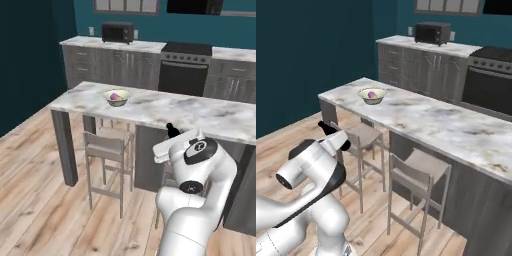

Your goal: Open the fridge, grab two sodas, and place both sodas inside the bowl with ice on the dining counter.

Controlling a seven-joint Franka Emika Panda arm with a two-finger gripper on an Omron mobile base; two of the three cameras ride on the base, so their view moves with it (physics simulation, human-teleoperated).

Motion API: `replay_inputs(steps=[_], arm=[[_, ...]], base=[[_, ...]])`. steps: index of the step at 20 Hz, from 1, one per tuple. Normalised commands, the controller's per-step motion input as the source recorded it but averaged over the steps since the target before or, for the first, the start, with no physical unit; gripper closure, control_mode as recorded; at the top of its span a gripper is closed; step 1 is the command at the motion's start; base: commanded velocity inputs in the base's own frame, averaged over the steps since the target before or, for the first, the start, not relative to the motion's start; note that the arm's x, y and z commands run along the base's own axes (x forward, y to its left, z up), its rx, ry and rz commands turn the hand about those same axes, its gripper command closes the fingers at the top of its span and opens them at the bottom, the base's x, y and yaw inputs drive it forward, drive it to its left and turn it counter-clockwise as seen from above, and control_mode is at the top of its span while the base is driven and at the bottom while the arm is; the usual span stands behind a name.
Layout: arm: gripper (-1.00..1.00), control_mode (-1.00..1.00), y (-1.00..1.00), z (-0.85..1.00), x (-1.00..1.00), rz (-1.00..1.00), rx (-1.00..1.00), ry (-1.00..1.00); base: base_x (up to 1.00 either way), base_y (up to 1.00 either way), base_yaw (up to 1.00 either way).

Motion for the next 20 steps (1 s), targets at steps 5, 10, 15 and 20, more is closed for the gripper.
replay_inputs(steps=[5,10,15,20], arm=[[1.0,1.0,0.0,0.0,0.0,0.0,0.0,0.0],[1.0,1.0,0.0,0.0,0.0,0.0,0.0,0.0],[1.0,1.0,0.0,0.0,0.0,0.0,0.0,0.0],[1.0,1.0,0.0,0.0,0.0,0.0,0.0,0.0]], base=[[0.36,0.79,-0.43],[0.38,0.84,-0.42],[0.4,0.81,-0.42],[0.45,0.76,-0.41]])
